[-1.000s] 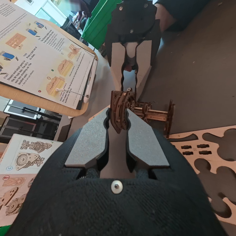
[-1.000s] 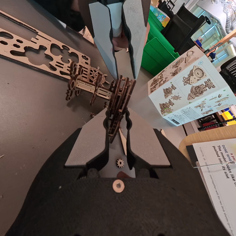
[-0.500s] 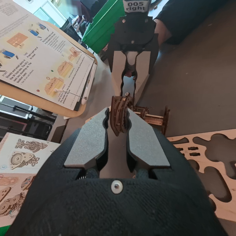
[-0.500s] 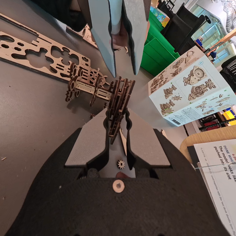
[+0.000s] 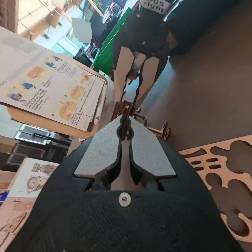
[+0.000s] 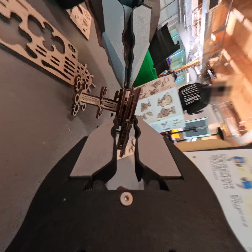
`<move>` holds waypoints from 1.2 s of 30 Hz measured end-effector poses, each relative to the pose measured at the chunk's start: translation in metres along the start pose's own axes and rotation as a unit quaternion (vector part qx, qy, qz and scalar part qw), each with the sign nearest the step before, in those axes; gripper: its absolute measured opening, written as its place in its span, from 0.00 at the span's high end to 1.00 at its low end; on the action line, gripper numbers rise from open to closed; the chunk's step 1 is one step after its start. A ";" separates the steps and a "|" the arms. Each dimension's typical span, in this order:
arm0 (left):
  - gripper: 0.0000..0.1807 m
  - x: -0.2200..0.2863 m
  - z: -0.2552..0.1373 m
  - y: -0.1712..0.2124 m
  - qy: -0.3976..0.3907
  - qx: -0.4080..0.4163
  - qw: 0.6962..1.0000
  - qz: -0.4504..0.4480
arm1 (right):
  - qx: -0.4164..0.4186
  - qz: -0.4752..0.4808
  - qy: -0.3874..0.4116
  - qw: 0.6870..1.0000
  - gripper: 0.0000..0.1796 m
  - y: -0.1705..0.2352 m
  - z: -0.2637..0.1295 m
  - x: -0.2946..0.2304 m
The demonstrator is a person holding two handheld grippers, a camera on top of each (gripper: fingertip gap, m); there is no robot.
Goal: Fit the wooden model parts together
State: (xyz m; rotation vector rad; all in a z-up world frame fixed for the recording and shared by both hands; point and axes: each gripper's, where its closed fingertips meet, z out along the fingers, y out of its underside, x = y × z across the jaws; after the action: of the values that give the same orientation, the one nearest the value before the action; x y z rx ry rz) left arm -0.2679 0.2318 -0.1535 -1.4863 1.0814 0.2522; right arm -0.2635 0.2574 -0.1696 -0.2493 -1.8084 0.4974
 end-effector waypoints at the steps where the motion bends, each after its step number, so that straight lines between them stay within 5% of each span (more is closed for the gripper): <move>1: 1.00 0.000 0.000 0.001 -0.003 -0.007 1.000 -0.001 | -0.011 -0.034 0.015 0.999 0.90 -0.001 -0.002 0.002; 9: 0.82 -0.012 -0.008 0.009 -0.015 -0.009 0.996 -0.093 | -0.064 -0.182 0.068 0.979 0.90 -0.004 -0.005 0.004; 14: 0.71 -0.041 -0.014 0.015 -0.026 0.060 0.956 -0.285 | -0.046 -0.145 0.064 0.986 0.90 -0.007 -0.006 0.001; 18: 0.58 -0.024 0.004 0.022 0.026 0.043 0.945 -0.324 | -0.008 -0.029 0.047 0.998 0.90 -0.009 -0.005 0.002; 25: 0.59 -0.007 0.034 0.013 0.063 0.039 0.940 -0.332 | 0.031 0.051 0.019 0.998 0.89 -0.014 -0.005 0.001; 29: 0.67 -0.013 0.032 0.007 0.057 0.073 0.933 -0.348 | 0.064 0.112 -0.021 0.991 0.85 -0.019 -0.008 -0.003; 36: 0.67 -0.012 0.033 0.008 0.014 0.053 0.958 -0.283 | 0.082 0.163 -0.047 0.982 0.83 -0.016 -0.024 0.001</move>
State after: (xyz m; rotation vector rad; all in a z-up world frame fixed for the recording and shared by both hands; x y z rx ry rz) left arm -0.2663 0.2671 -0.1588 -1.6368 0.6402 -0.2276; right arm -0.2393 0.2487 -0.1565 -0.4164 -1.8134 0.8981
